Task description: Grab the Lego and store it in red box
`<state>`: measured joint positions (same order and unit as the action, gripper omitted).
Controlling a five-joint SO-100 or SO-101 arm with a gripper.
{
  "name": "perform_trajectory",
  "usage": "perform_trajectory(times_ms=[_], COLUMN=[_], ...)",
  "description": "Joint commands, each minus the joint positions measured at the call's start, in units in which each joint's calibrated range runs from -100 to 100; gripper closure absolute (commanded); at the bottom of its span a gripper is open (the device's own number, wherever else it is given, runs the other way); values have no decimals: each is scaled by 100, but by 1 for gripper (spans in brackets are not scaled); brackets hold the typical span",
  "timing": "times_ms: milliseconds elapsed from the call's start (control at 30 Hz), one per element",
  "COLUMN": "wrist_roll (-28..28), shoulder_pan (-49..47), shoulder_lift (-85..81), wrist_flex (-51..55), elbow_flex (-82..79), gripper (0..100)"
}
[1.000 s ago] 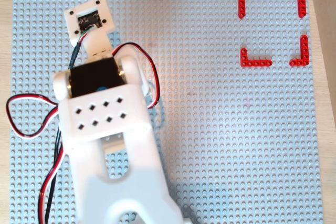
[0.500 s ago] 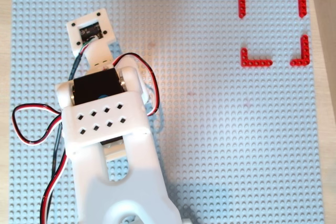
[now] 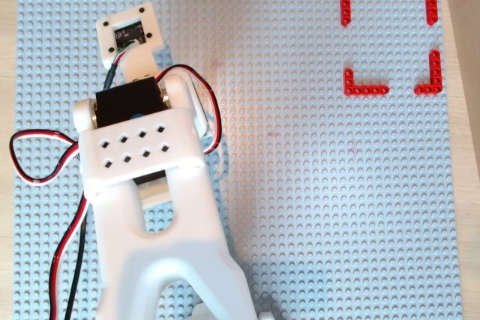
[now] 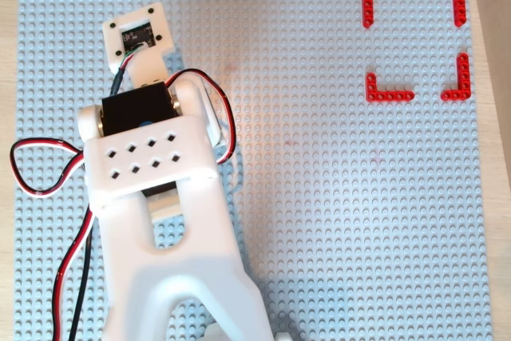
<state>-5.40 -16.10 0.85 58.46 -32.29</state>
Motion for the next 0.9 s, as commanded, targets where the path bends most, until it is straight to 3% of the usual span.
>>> perform_trajectory(times_ms=[0,433,667,867], wrist_roll=[8,-60,-174,-179], shoulder_pan=[-16,-31,-210,-232], shoulder_lift=[195,93,-1559,-2601], wrist_flex=[171,487,1347,1277], elbow_flex=[229,256,211,-616], gripper=[88,88,88,87])
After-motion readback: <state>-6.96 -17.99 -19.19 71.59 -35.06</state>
